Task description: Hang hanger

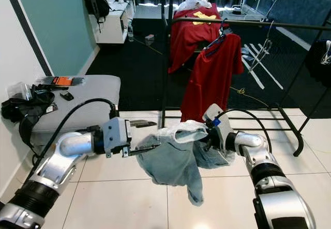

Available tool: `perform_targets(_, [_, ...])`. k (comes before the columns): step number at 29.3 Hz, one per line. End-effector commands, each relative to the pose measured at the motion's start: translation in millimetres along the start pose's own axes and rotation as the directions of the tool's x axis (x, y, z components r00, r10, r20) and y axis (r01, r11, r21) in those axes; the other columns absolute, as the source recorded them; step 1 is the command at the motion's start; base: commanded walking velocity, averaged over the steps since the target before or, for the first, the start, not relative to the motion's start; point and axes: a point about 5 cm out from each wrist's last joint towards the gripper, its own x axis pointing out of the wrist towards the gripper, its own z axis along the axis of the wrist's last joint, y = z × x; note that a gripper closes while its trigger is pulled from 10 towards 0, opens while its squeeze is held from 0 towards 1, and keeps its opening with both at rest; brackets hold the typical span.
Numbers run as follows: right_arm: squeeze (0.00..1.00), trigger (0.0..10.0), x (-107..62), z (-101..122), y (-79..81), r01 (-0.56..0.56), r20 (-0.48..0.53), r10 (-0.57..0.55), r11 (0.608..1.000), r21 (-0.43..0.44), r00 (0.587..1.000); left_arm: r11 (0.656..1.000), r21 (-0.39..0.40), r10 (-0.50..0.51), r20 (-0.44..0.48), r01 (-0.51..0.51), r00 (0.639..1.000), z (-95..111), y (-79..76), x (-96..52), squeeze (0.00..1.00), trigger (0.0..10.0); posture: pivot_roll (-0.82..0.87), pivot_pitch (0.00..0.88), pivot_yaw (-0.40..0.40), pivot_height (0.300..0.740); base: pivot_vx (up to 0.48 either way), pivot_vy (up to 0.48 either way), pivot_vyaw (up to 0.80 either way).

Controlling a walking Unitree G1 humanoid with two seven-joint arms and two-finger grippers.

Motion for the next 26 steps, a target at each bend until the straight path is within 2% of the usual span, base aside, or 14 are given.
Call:
perform_targets(1, [0.00, 0.0, 5.5, 12.4, -2.1, 0.005, 0.045, -0.004, 1.000, -0.004, 0.999, 0.999, 0.027, -0.043, 0.008, 0.043, 0.999, -0.9, -7.1, 11.9, 0.00, 10.0, -0.03, 0.056, -0.049, 0.740, 0.000, 0.000, 0.00])
perform_targets(9, [0.00, 0.0, 11.4, 18.4, 0.1, -0.008, 0.064, 0.009, 1.000, -0.011, 0.998, 0.998, 0.060, -0.034, 0.048, 0.031, 0.998, 5.0, -5.1, 27.0, 0.00, 10.0, -0.03, 0.052, -0.044, 0.740, 0.000, 0.000, 0.00])
perform_targets(26, [0.00, 0.0, 14.0, 15.2, 3.7, -0.023, 0.049, 0.024, 1.000, -0.015, 0.999, 0.999, 0.039, -0.021, 0.103, 0.017, 0.995, 11.1, -5.3, 33.5, 0.00, 10.0, -0.02, 0.040, -0.045, 0.740, 0.000, 0.000, 0.00])
